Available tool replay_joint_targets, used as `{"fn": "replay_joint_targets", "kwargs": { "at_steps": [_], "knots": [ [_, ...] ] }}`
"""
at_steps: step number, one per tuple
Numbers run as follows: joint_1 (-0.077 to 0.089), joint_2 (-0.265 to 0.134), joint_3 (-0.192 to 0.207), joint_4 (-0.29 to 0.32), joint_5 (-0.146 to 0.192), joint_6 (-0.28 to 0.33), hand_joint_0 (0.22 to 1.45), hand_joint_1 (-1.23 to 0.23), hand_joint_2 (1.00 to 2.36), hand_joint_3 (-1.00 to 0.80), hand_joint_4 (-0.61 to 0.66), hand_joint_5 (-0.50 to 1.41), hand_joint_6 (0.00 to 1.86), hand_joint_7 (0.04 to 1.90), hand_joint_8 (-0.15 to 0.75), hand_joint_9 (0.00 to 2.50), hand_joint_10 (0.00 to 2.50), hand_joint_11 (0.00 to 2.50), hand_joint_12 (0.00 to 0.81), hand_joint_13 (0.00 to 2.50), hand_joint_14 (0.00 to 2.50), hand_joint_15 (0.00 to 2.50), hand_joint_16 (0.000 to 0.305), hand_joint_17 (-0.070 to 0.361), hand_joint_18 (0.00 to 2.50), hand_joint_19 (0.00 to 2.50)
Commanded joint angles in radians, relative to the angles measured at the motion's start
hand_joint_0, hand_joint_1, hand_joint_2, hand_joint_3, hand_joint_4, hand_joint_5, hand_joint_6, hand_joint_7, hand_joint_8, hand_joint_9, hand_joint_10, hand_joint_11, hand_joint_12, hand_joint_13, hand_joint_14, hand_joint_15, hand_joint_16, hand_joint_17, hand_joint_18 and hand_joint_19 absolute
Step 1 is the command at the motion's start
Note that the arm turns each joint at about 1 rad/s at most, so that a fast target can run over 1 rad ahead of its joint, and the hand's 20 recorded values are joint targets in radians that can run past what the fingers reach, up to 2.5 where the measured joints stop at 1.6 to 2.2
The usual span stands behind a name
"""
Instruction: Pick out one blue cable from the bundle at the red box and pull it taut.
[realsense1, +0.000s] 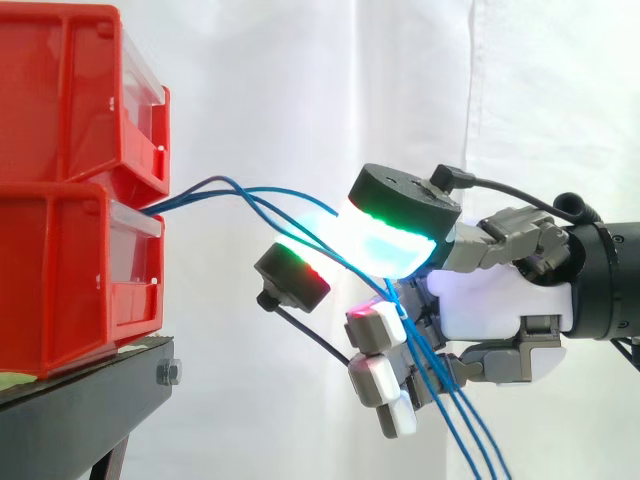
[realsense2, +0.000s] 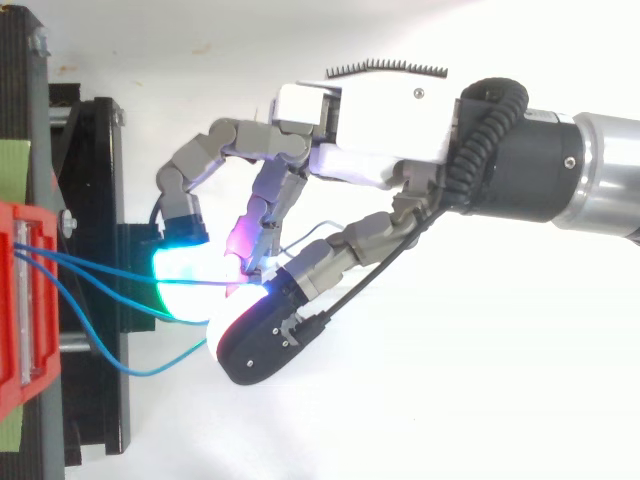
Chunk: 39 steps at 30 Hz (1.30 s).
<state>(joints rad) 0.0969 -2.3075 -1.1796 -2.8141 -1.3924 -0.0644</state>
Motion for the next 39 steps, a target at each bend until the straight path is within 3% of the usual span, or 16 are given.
{"fn": "replay_joint_targets", "kwargs": {
  "at_steps": [1,15,39],
  "knots": [
    [0.0,-0.001,0.0,0.001,0.003,0.0,0.74,-0.95,1.0,-0.5,-0.19,-0.11,0.95,1.07,0.277,1.29,0.02,0.76,0.356,1.19,0.02,0.63,0.045,0.102,1.02,0.59],
    [0.0,0.0,0.0,0.001,0.003,0.0,0.79,-0.94,1.0,-0.5,-0.21,-0.15,0.96,1.11,0.197,1.17,0.02,0.73,0.333,1.13,0.02,0.6,0.042,0.094,0.97,0.52],
    [-0.002,0.0,0.0,0.001,0.006,0.0,0.83,-0.9,1.0,-0.5,-0.12,-0.21,0.95,0.83,0.157,1.02,0.02,0.67,0.306,1.03,0.02,0.56,0.032,0.072,0.83,0.48]
  ]
}}
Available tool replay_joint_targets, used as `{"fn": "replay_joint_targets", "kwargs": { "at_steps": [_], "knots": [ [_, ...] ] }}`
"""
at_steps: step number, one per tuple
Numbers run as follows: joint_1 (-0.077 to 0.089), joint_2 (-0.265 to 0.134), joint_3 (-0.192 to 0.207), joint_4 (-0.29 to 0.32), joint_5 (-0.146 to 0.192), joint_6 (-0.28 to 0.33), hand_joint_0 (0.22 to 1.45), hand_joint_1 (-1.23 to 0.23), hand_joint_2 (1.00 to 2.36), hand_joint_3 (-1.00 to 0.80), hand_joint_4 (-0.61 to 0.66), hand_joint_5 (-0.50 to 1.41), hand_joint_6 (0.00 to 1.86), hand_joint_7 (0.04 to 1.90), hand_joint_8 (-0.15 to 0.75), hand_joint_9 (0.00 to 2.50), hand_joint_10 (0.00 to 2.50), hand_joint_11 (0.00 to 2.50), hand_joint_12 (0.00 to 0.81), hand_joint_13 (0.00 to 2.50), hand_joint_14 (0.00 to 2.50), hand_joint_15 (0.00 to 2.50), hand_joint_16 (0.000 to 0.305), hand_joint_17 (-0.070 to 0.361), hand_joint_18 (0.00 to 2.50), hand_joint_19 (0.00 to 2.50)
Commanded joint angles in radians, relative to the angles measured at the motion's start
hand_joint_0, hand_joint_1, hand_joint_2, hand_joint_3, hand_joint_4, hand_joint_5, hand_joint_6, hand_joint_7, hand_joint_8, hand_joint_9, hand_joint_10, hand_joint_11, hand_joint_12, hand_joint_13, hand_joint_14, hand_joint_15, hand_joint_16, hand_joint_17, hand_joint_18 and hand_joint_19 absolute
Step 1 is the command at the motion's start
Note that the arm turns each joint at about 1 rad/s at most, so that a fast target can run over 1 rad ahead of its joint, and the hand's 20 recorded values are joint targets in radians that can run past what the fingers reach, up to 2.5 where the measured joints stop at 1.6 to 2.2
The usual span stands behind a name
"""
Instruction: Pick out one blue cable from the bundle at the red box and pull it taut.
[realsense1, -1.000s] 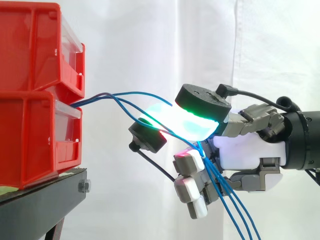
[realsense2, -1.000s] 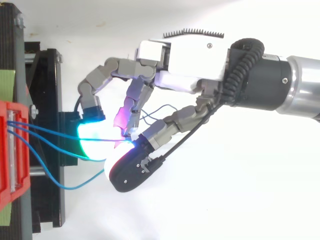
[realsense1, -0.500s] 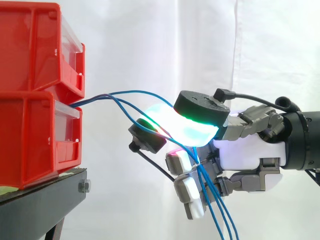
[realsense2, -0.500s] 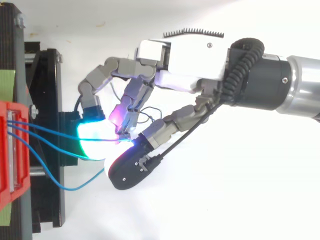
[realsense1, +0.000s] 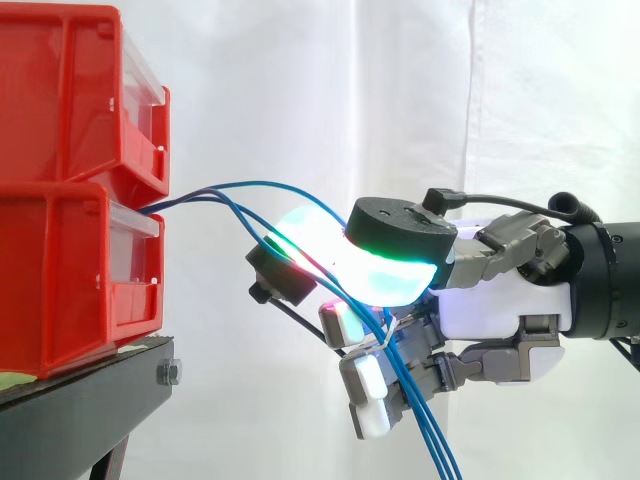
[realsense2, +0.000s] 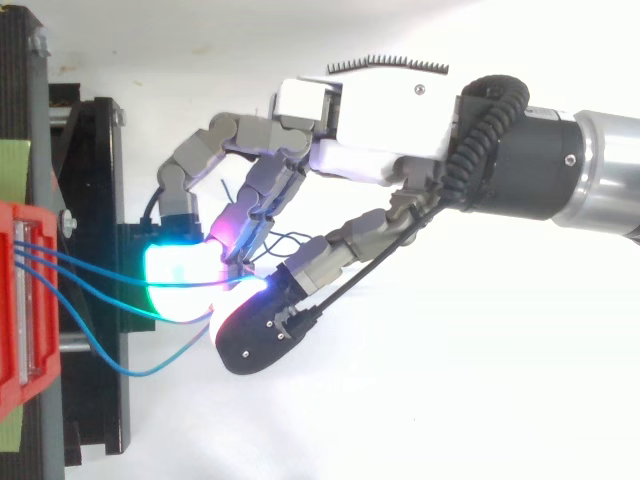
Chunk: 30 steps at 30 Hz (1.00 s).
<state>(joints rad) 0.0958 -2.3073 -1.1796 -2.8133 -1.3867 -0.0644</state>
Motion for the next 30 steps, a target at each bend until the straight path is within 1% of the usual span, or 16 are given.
{"fn": "replay_joint_targets", "kwargs": {
  "at_steps": [1,9,15,17,18,20,22,24,30],
  "knots": [
    [0.001,0.0,0.0,0.0,0.0,0.0,0.82,-0.91,1.0,-0.5,-0.11,-0.21,0.95,0.81,0.155,1.01,0.02,0.67,0.307,1.02,0.02,0.55,0.032,0.073,0.84,0.46],
    [-0.001,0.0,0.0,0.0,0.002,0.0,0.77,-0.92,1.0,-0.5,-0.09,-0.19,0.96,0.83,0.161,1.0,0.02,0.67,0.31,1.04,0.02,0.55,0.032,0.073,0.86,0.45],
    [-0.001,0.0,0.0,0.0,0.0,0.002,0.72,-0.93,1.0,-0.5,-0.06,-0.17,0.95,0.85,0.186,1.05,0.02,0.69,0.319,1.06,0.02,0.57,0.036,0.08,0.89,0.49],
    [0.001,0.0,0.0,0.0,0.0,0.005,0.7,-0.93,1.0,-0.5,-0.05,-0.17,0.94,0.85,0.189,1.06,0.02,0.69,0.322,1.07,0.02,0.57,0.037,0.082,0.9,0.5],
    [-0.001,0.0,0.0,0.0,0.0,0.006,0.66,-0.93,1.0,-0.5,-0.04,-0.17,0.94,0.85,0.192,1.07,0.02,0.69,0.324,1.08,0.02,0.58,0.037,0.083,0.9,0.5],
    [-0.001,0.0,0.0,0.0,0.0,0.006,0.63,-0.93,1.0,-0.5,-0.04,-0.17,0.94,0.83,0.198,1.08,0.02,0.7,0.327,1.09,0.02,0.59,0.038,0.084,0.9,0.52],
    [0.001,0.0,0.0,0.0,0.0,0.005,0.59,-0.92,1.0,-0.5,-0.01,-0.17,0.92,0.82,0.206,1.09,0.02,0.7,0.329,1.09,0.02,0.59,0.039,0.087,0.91,0.53],
    [0.001,0.0,0.0,-0.003,-0.002,0.005,0.57,-0.93,1.0,-0.5,0.02,-0.17,0.89,0.77,0.217,1.09,0.02,0.7,0.341,1.09,0.02,0.6,0.041,0.091,0.91,0.53],
    [0.001,0.0,0.0,-0.003,-0.003,0.006,0.53,-0.88,1.0,-0.5,0.03,-0.17,0.88,0.76,0.227,1.1,0.02,0.69,0.352,1.1,0.02,0.59,0.045,0.101,0.92,0.56]
  ]
}}
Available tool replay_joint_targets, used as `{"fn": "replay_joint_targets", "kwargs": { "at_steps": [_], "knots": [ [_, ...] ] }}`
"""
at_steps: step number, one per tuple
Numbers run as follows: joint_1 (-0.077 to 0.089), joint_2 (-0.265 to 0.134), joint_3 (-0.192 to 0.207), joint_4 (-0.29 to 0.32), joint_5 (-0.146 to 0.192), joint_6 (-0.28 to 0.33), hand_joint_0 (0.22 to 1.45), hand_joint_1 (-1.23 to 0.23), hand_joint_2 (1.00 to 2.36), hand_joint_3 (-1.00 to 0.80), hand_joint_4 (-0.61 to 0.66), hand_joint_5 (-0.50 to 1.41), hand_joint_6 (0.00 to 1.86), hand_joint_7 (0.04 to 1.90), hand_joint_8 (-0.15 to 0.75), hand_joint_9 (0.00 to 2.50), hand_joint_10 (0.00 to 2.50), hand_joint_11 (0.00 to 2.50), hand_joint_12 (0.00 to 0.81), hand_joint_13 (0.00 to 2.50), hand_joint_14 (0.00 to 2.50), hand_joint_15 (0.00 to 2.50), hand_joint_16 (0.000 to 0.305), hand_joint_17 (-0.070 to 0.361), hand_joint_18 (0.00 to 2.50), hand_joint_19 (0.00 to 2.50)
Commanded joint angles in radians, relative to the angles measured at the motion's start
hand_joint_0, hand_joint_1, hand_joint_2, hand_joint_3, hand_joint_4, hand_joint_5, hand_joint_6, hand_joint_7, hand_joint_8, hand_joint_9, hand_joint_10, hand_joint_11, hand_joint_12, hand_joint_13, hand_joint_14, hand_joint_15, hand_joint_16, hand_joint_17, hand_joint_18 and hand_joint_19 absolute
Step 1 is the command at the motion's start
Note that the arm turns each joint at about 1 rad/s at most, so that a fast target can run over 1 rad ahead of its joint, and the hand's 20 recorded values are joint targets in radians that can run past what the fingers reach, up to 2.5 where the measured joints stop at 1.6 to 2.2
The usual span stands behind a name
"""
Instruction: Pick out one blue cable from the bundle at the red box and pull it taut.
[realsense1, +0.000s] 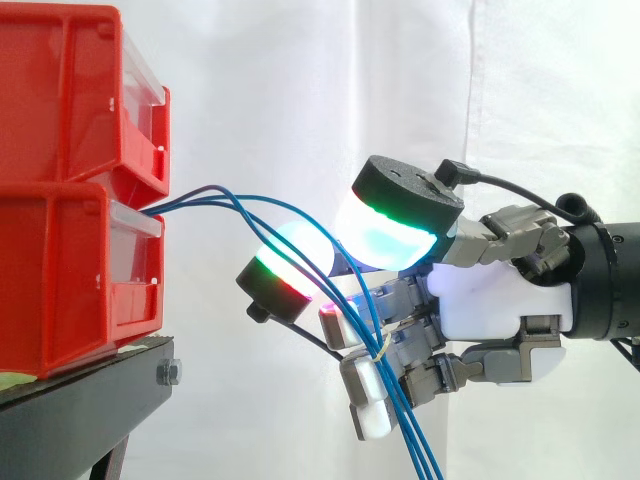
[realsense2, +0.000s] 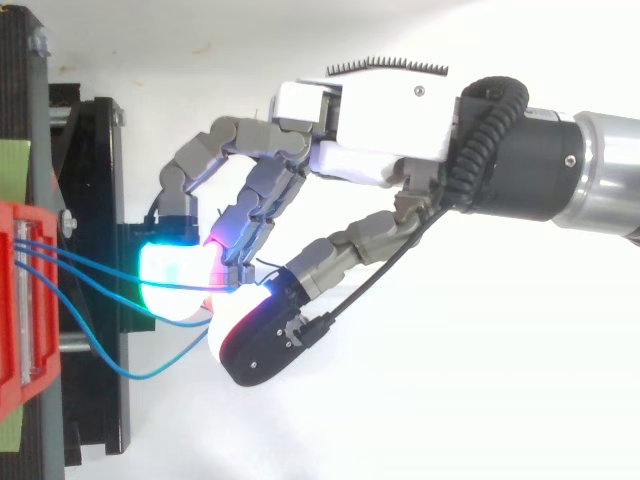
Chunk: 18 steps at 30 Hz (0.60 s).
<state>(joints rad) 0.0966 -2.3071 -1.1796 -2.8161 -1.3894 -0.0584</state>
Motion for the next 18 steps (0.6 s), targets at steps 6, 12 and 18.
{"fn": "replay_joint_targets", "kwargs": {
  "at_steps": [6,12,18],
  "knots": [
    [0.0,0.0,0.0,0.003,0.0,0.002,0.49,-0.79,1.0,-0.5,0.04,-0.15,0.85,0.78,0.252,1.15,0.02,0.67,0.37,1.12,0.02,0.58,0.048,0.109,0.94,0.56],
    [0.0,0.0,0.0,-0.002,0.0,0.002,0.5,-0.66,1.0,-0.5,0.01,-0.13,0.83,0.83,0.26,1.2,0.02,0.67,0.372,1.13,0.02,0.59,0.048,0.108,0.93,0.58],
    [0.0,0.0,0.0,0.0,-0.002,0.002,0.56,-0.55,1.0,-0.5,-0.02,-0.13,0.82,0.87,0.242,1.22,0.02,0.69,0.355,1.14,0.02,0.6,0.045,0.101,0.91,0.61]
  ]
}}
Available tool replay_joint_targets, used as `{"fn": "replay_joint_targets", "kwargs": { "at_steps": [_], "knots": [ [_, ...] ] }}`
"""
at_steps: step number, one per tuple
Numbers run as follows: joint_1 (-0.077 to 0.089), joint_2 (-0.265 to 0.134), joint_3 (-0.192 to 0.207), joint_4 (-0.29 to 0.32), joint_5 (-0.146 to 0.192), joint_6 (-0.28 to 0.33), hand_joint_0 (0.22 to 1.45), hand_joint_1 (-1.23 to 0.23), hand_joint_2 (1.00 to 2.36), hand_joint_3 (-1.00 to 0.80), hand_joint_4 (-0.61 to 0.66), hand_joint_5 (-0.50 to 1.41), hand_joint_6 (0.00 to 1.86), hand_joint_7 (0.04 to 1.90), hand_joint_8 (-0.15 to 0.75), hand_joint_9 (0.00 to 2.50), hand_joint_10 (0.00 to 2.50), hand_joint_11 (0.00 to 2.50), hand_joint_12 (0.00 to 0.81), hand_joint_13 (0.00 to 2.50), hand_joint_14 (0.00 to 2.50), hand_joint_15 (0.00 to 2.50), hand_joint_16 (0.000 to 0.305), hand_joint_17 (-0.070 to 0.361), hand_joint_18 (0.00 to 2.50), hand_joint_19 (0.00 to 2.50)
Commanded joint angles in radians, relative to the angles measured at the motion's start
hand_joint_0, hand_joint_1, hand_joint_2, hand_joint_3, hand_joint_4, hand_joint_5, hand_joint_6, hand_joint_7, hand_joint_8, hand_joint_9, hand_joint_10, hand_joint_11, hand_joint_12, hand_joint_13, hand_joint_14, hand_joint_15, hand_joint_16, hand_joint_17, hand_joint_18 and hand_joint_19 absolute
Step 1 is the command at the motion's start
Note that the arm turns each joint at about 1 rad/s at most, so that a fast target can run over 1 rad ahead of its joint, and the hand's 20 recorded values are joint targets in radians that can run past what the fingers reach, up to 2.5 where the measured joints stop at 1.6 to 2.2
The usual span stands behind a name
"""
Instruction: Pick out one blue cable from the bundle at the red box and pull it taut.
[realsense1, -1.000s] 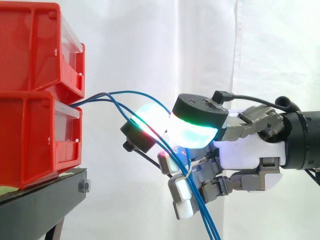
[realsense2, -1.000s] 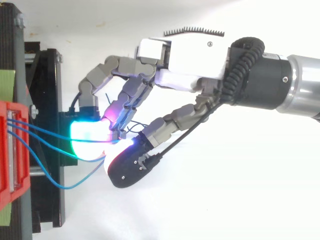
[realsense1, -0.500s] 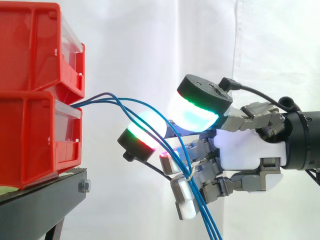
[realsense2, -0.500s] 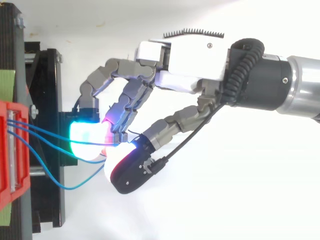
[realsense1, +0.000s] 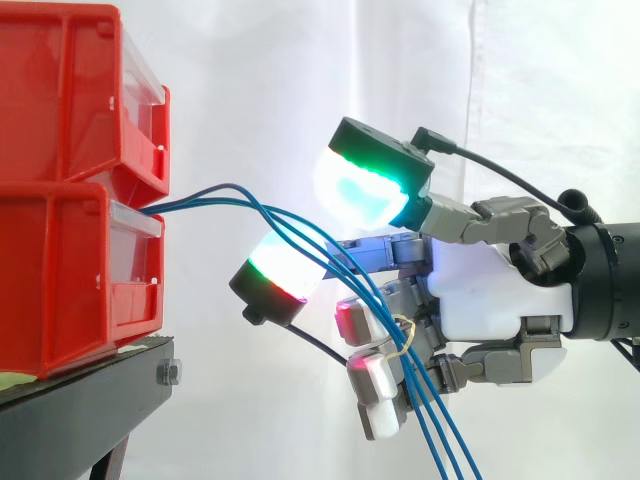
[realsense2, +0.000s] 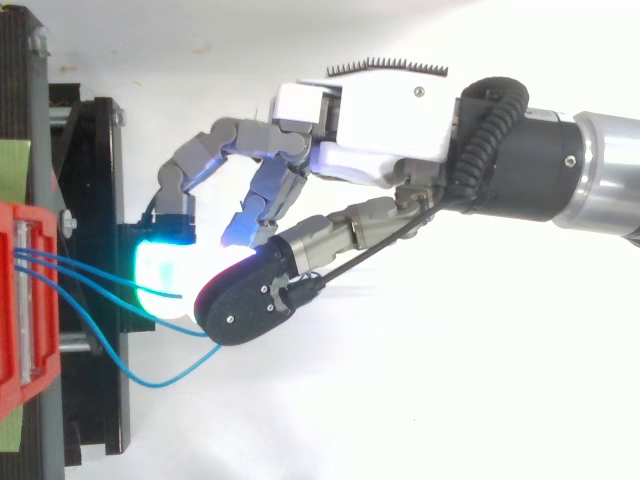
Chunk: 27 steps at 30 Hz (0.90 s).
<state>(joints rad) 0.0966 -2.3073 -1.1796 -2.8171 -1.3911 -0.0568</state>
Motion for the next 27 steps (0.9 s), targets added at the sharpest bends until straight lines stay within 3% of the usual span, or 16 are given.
{"fn": "replay_joint_targets", "kwargs": {
  "at_steps": [1,11,27],
  "knots": [
    [0.0,0.0,0.0,0.001,0.0,0.0,0.58,-0.54,1.0,-0.5,-0.03,-0.13,0.82,0.87,0.24,1.23,0.02,0.68,0.352,1.14,0.02,0.61,0.044,0.099,0.9,0.63],
    [0.002,0.0,0.0,-0.001,0.0,0.0,0.63,-0.61,1.0,-0.48,-0.04,-0.13,0.84,0.9,0.242,1.24,0.02,0.7,0.351,1.14,0.02,0.61,0.044,0.1,0.91,0.64],
    [0.003,0.0,0.0,-0.013,-0.005,0.009,0.57,-0.72,1.0,-0.5,0.05,-0.15,0.86,0.84,0.263,1.18,0.02,0.7,0.366,1.14,0.02,0.62,0.05,0.113,0.93,0.65]
  ]
}}
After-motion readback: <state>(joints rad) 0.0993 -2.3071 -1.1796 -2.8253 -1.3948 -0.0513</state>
